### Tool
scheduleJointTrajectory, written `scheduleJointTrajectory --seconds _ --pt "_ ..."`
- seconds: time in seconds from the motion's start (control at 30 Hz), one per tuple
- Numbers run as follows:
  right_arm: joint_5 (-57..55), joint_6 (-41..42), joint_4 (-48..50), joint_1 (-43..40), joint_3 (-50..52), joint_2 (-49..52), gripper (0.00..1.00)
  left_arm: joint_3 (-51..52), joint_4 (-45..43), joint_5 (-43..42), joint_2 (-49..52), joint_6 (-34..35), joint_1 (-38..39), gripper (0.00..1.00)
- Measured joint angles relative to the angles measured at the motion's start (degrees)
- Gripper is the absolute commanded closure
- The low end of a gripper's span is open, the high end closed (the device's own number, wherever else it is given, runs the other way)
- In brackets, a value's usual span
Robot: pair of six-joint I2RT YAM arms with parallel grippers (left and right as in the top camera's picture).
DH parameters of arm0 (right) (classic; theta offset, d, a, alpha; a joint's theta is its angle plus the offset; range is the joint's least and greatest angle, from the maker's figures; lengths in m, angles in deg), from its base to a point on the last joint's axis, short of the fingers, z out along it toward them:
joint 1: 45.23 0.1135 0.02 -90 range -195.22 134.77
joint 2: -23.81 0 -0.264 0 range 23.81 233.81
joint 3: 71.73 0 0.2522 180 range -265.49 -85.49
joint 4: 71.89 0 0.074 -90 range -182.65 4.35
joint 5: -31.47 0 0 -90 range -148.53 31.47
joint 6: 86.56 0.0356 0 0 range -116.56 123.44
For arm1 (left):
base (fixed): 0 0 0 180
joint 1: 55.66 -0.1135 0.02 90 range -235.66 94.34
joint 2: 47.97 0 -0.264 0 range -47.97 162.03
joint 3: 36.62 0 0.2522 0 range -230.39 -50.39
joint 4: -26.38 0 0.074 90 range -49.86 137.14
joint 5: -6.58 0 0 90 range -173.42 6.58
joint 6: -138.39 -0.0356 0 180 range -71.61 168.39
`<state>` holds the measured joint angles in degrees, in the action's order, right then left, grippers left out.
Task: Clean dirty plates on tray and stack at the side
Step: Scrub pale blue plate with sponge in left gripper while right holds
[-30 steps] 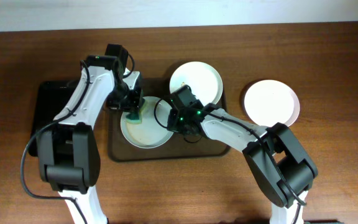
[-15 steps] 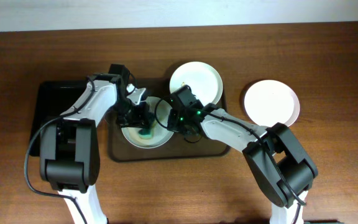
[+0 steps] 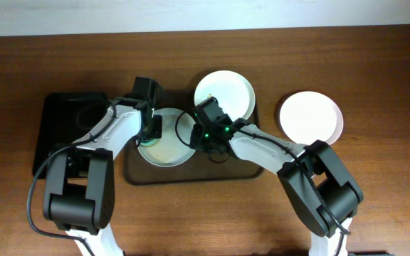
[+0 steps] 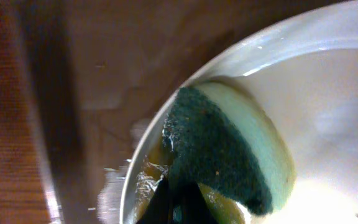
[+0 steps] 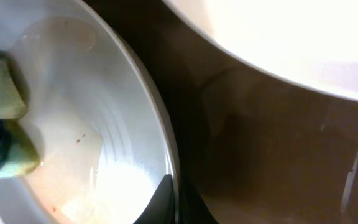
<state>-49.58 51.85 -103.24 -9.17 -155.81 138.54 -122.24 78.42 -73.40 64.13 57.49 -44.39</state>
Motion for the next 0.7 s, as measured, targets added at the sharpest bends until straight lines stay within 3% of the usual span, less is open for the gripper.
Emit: scheduleJointTrajectory --seconds 0.2,0.27,0.3,0.33,0.7 --pt "2.78 0.07 0.92 0.57 -1.49 -0.02 0.96 -2.1 2.49 10.62 1.9 0.07 0.46 0.99" --pt "2.75 0.04 0.9 0.57 -1.49 -0.02 0.77 -5.2 6.16 9.88 3.32 0.17 0.46 0.99" --pt "2.23 0.26 1.18 0.44 -1.46 -0.02 0.62 -6.05 6.82 8.96 3.65 0.2 0.39 0.99" --pt "1.2 -0.28 1.57 0.07 -1.27 -0.02 0.58 -6.54 7.3 7.43 3.74 0.2 -0.02 0.99" --pt "3.26 -3.61 12.35 -1.07 -1.49 4.48 0.71 -7.13 9.46 3.87 3.74 0.2 -0.57 0.99"
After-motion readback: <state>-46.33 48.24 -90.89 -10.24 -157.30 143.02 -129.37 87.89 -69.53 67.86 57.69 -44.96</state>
